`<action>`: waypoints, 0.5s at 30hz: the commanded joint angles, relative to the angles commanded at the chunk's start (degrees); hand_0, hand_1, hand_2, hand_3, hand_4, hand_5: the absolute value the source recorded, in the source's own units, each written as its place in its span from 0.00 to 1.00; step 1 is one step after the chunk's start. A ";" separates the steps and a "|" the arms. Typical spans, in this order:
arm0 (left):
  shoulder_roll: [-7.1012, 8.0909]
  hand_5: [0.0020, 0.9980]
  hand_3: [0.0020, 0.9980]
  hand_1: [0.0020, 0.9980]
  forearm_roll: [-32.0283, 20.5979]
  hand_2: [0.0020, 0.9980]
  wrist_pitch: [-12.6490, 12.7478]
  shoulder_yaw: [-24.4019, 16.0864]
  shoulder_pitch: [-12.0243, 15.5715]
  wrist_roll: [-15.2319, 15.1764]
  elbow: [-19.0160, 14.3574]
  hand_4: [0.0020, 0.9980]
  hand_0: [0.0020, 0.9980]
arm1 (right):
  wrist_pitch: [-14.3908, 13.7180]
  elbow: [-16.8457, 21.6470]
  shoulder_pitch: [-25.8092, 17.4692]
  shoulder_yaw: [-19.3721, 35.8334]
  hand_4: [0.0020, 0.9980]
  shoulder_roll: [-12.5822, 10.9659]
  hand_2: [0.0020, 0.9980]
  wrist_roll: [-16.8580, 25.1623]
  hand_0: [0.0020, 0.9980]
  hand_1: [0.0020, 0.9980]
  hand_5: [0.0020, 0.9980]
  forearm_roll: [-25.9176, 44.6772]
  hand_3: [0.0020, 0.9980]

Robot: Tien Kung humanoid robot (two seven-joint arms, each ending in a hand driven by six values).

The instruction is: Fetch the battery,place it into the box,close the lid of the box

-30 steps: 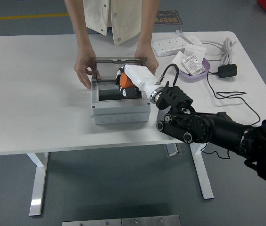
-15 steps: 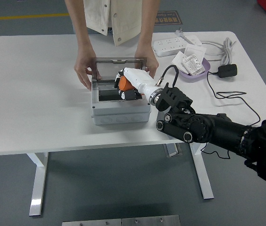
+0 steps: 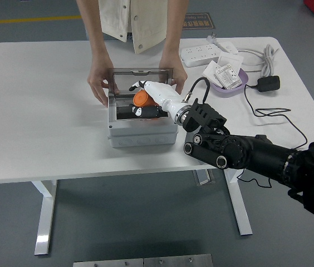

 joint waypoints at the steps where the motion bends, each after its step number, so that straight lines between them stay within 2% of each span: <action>1: -0.01 0.00 0.59 0.64 -0.04 0.61 0.00 0.05 0.00 -0.01 0.00 0.67 0.57 | 0.00 0.02 0.00 0.08 0.94 0.00 0.70 0.00 0.80 0.71 0.68 0.05 0.80; 9: -0.05 0.00 0.59 0.64 -0.13 0.61 -0.02 0.27 0.10 0.02 0.00 0.67 0.57 | 0.10 1.04 0.11 1.47 0.96 0.00 0.71 -0.43 0.82 0.71 0.70 -0.39 0.81; 15: -0.31 0.00 0.58 0.64 -0.24 0.61 -0.09 0.46 0.42 0.05 0.00 0.67 0.57 | 1.33 3.69 0.13 4.49 0.97 0.00 0.71 -1.82 0.83 0.71 0.70 -2.22 0.81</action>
